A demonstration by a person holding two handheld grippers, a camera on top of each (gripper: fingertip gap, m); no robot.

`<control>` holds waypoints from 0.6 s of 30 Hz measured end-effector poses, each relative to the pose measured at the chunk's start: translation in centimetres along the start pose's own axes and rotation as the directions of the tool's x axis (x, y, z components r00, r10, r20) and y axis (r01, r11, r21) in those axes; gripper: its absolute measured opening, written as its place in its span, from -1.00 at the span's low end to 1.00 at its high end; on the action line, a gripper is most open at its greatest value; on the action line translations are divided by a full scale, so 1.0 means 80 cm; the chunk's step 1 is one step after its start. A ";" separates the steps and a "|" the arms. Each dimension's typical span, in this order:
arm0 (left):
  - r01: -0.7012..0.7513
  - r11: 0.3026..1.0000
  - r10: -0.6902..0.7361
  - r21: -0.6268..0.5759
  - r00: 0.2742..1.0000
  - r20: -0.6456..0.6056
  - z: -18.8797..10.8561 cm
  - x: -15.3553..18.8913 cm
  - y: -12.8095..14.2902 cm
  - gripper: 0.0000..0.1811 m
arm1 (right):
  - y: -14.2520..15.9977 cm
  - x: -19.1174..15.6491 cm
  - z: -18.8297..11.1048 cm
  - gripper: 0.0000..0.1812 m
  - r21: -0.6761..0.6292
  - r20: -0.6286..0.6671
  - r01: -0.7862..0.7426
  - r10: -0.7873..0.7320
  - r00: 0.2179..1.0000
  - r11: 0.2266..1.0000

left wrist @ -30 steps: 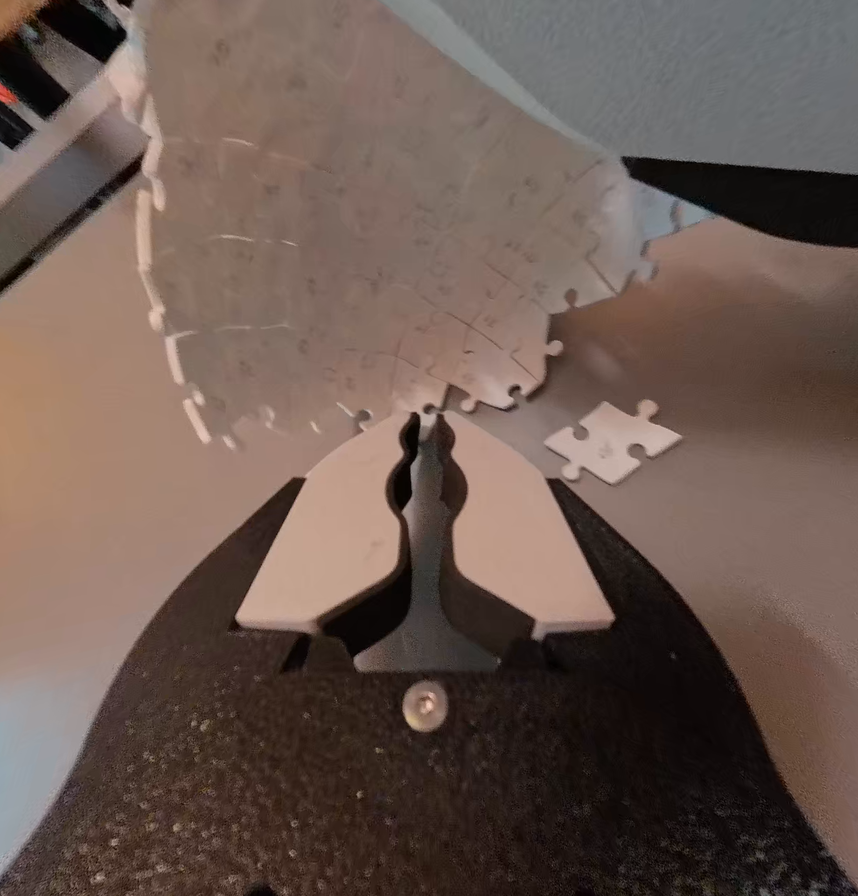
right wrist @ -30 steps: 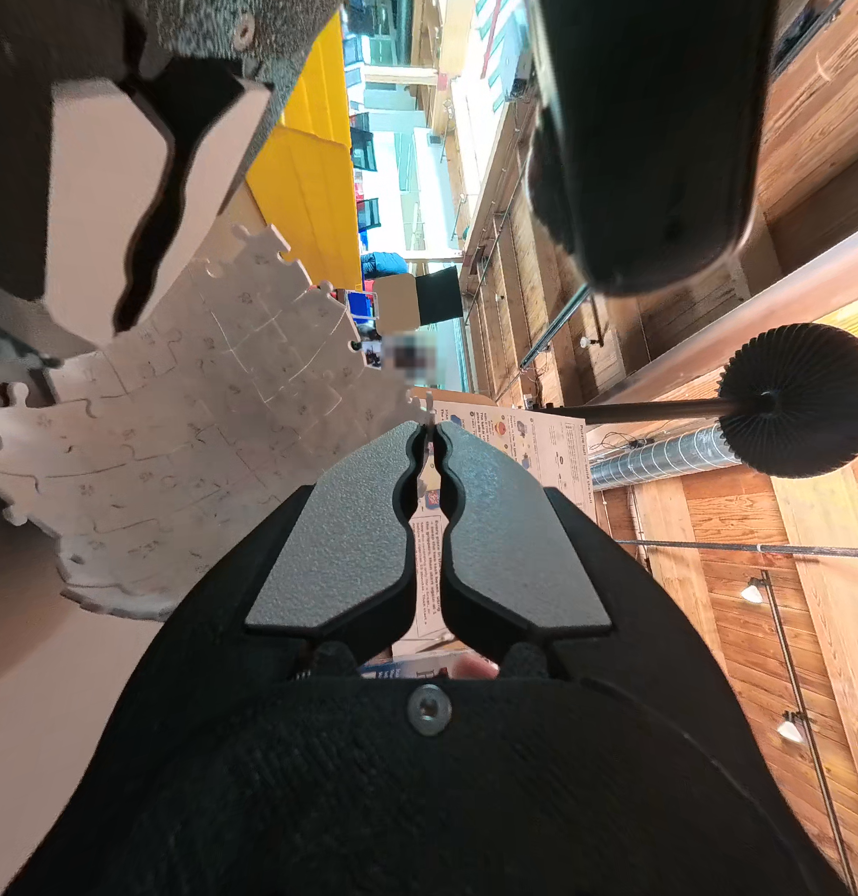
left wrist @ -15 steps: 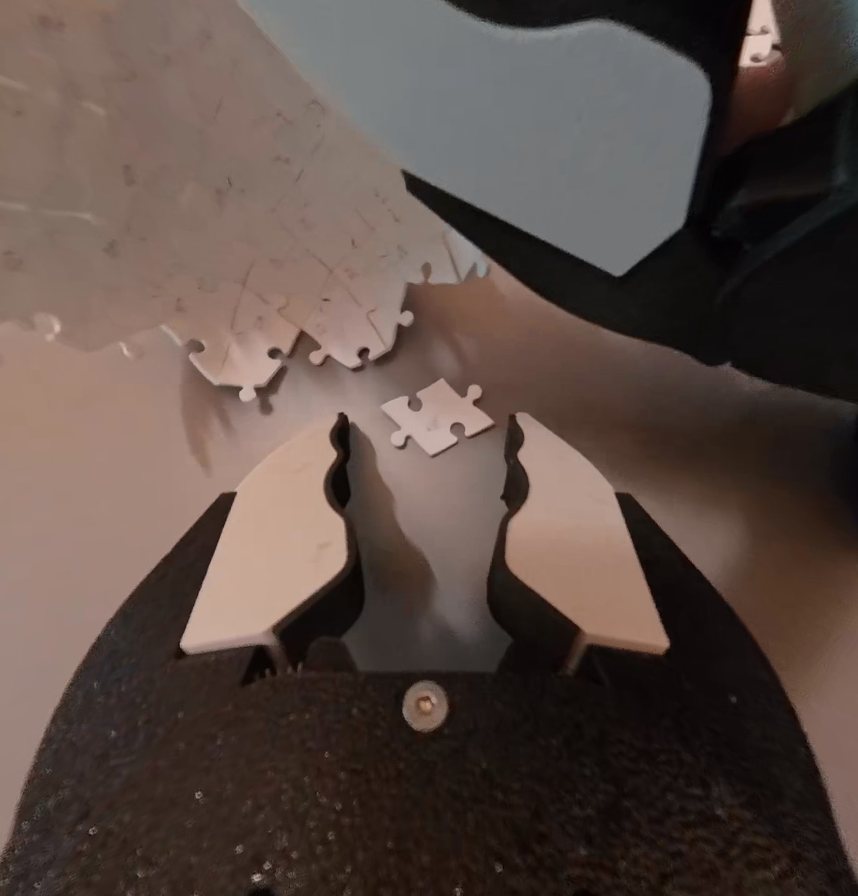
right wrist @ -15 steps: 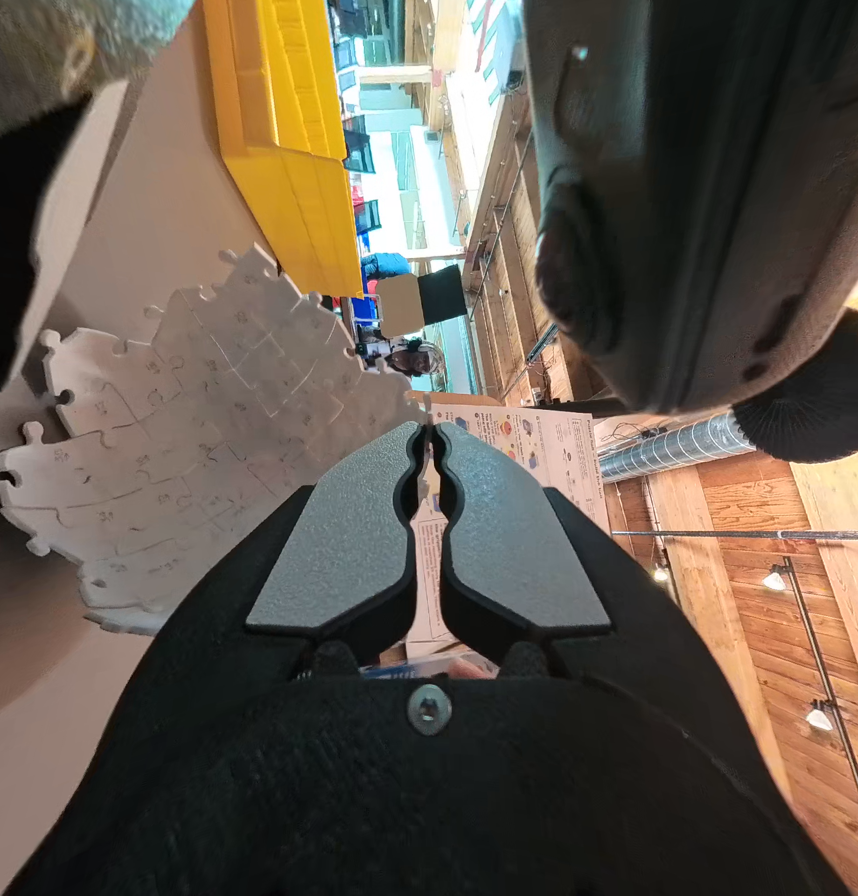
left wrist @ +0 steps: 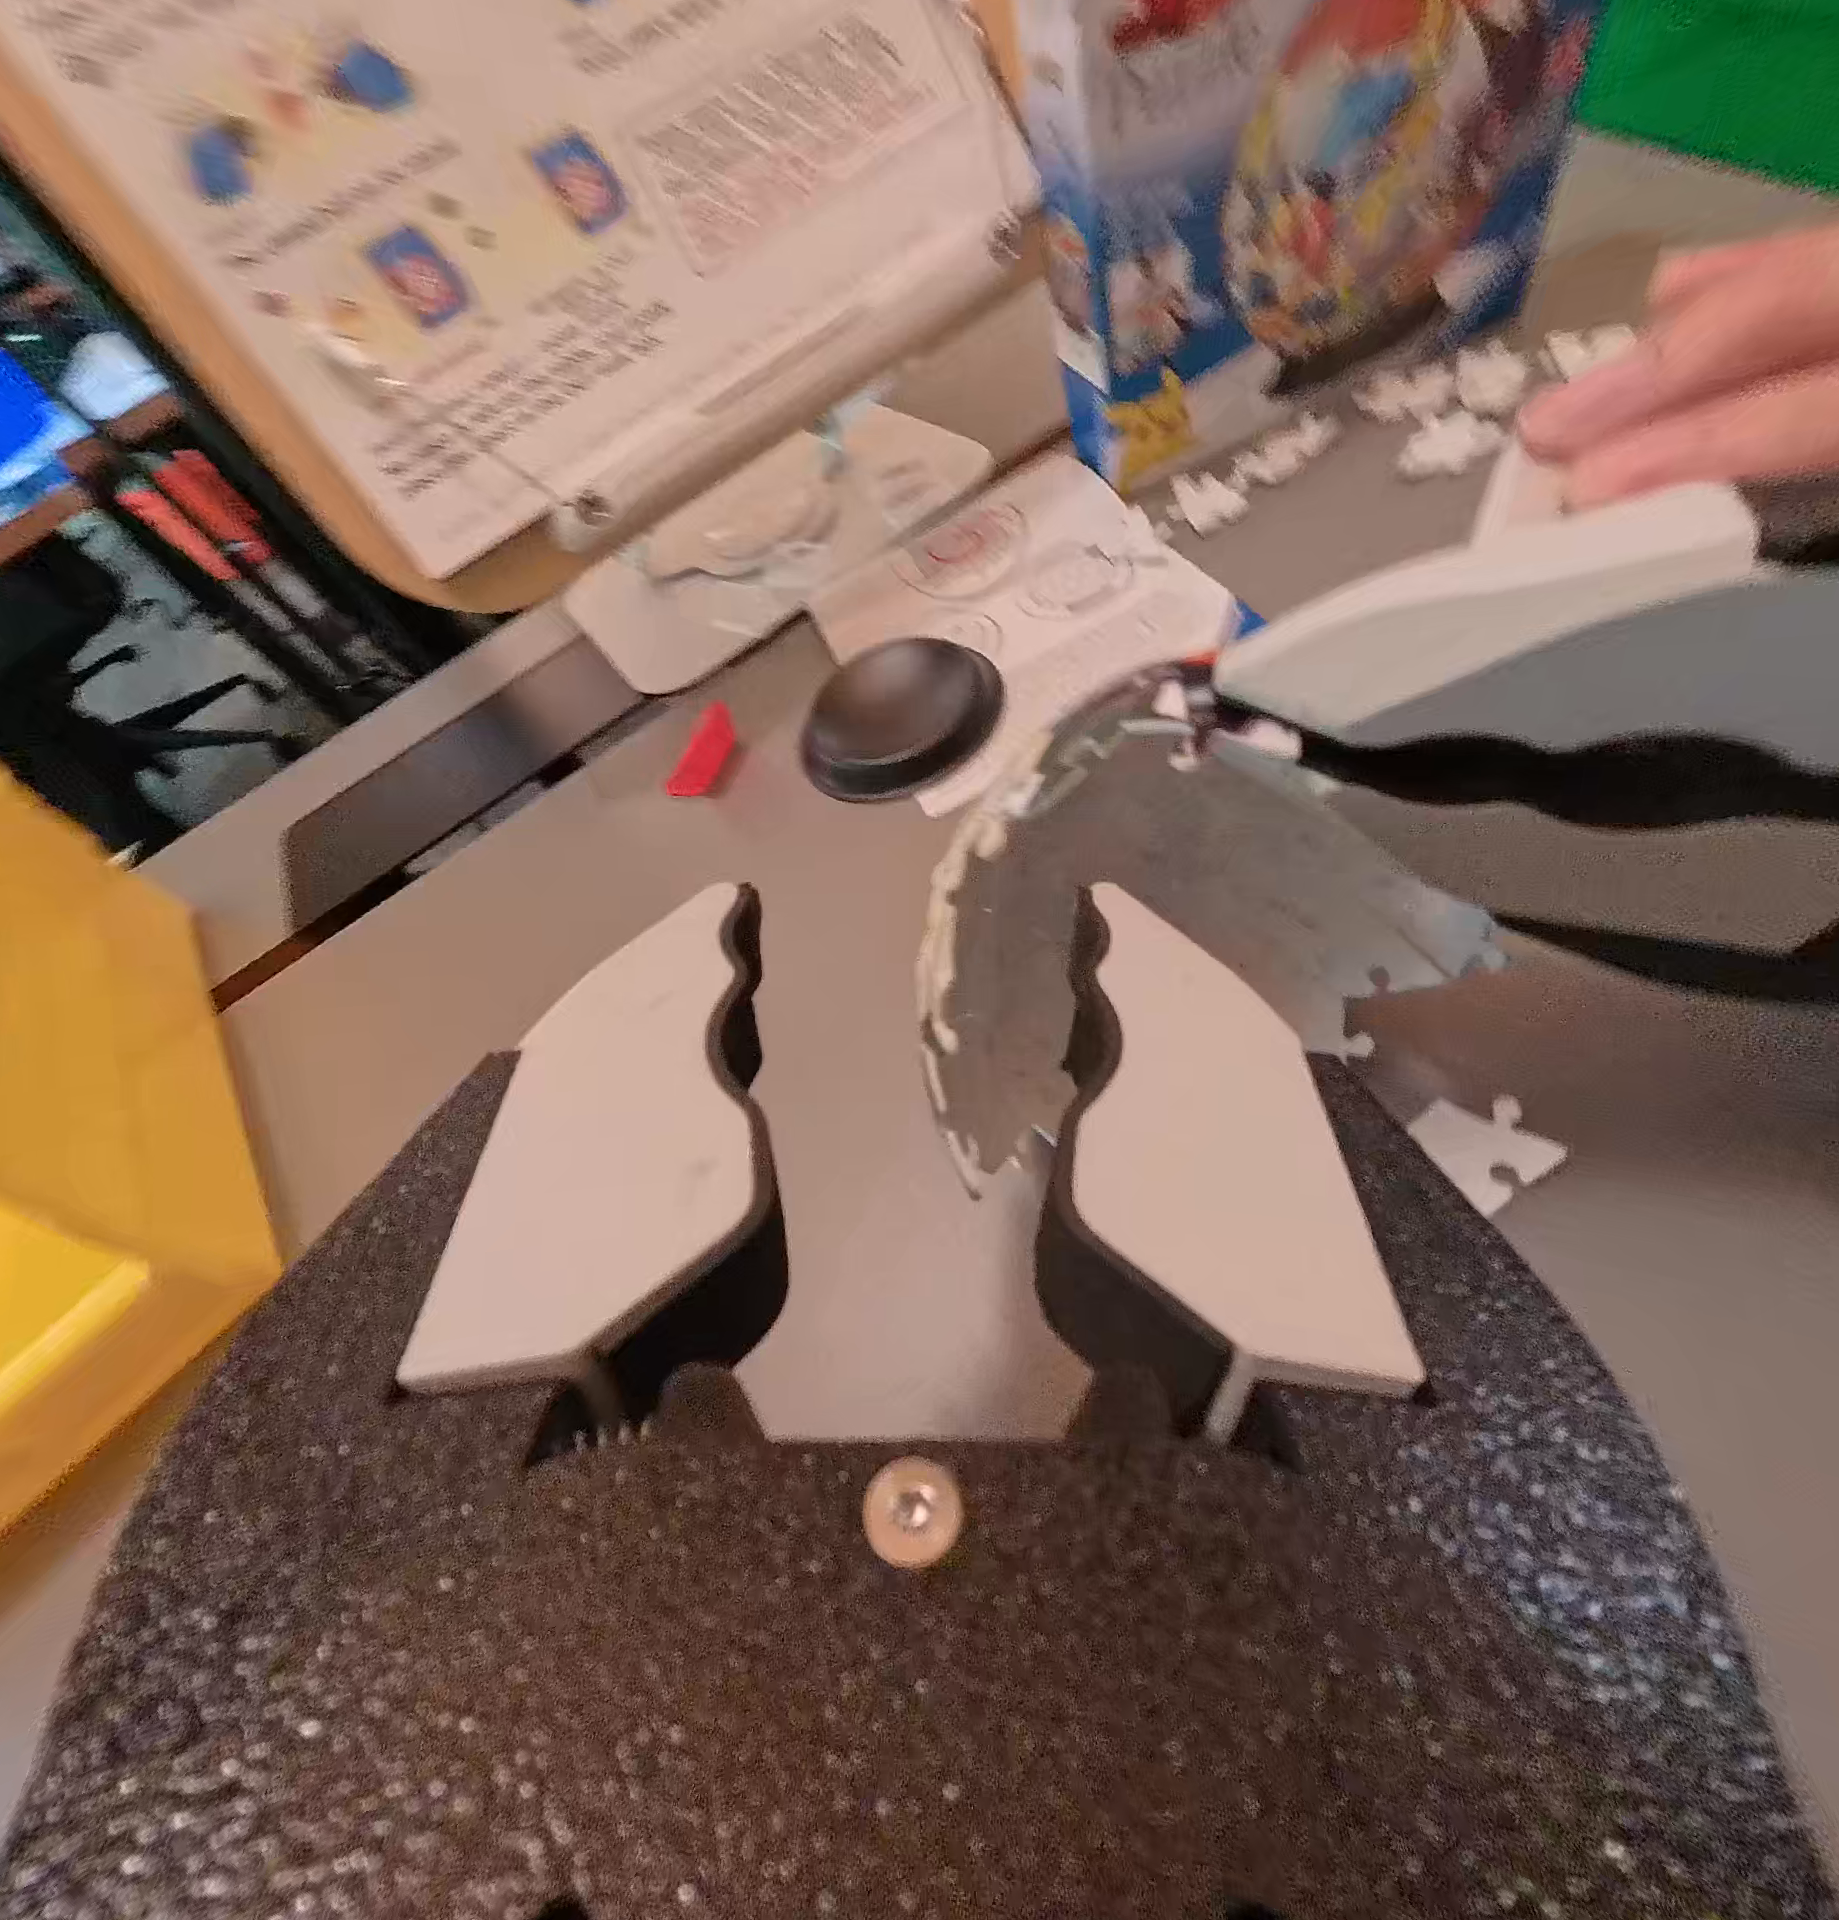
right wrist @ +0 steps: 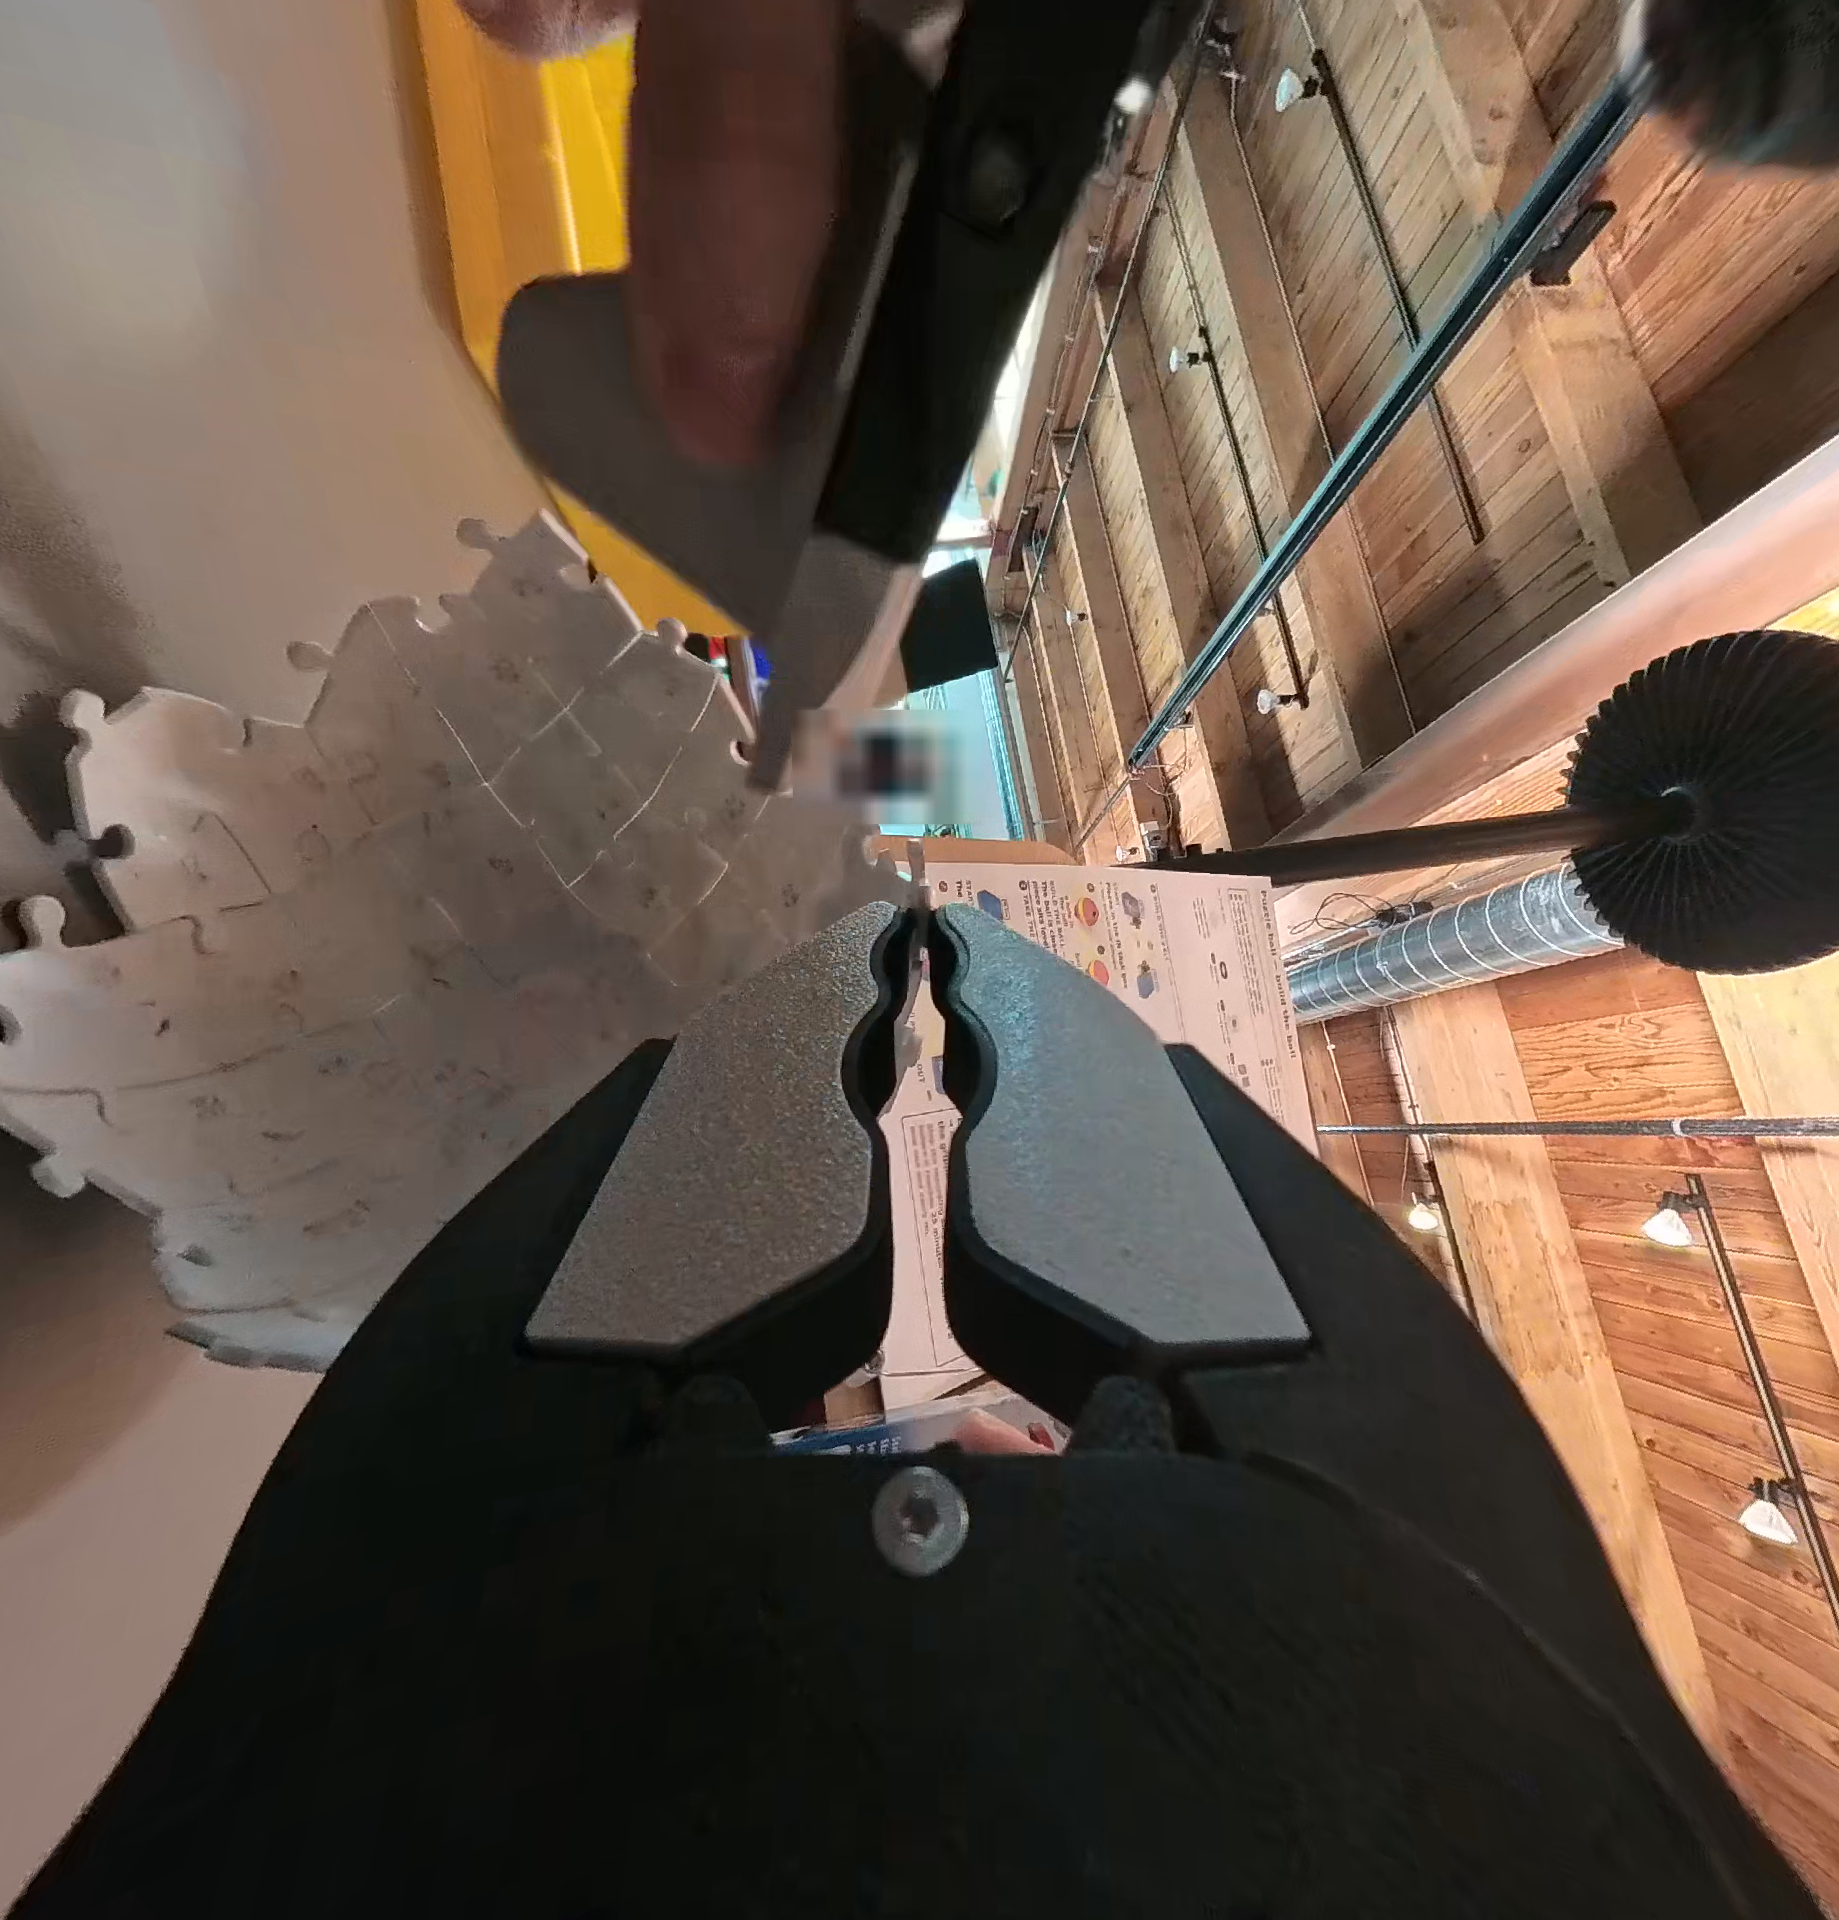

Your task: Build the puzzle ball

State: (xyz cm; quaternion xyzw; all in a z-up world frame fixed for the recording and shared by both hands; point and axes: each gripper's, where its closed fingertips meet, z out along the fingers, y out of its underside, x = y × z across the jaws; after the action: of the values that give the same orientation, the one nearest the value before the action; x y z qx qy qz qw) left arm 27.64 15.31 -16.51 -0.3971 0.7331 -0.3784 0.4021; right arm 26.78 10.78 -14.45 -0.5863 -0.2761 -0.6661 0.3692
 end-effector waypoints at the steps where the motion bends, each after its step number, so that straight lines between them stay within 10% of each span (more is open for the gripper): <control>1: -0.042 0.999 0.040 -0.034 0.998 -0.041 0.009 0.006 0.006 -0.38 | 0.000 0.000 0.000 -0.97 0.000 0.001 -0.004 0.004 1.000 1.000; 11: -0.205 0.974 0.211 -0.094 0.976 0.060 0.038 0.007 0.024 -0.96 | 0.006 0.003 -0.002 -0.95 -0.011 -0.004 -0.049 0.049 0.999 0.999; 18: -0.154 0.988 0.154 -0.010 0.980 0.129 0.037 0.002 0.016 -0.95 | -0.004 0.012 -0.013 -0.81 -0.011 0.011 -0.234 0.234 0.972 0.972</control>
State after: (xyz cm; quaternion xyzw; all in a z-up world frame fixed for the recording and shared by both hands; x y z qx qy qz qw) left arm 29.86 14.97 -18.81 -0.3630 0.7338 -0.3198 0.4769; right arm 25.85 9.96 -13.67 -0.6206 -0.2042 -0.6156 0.4407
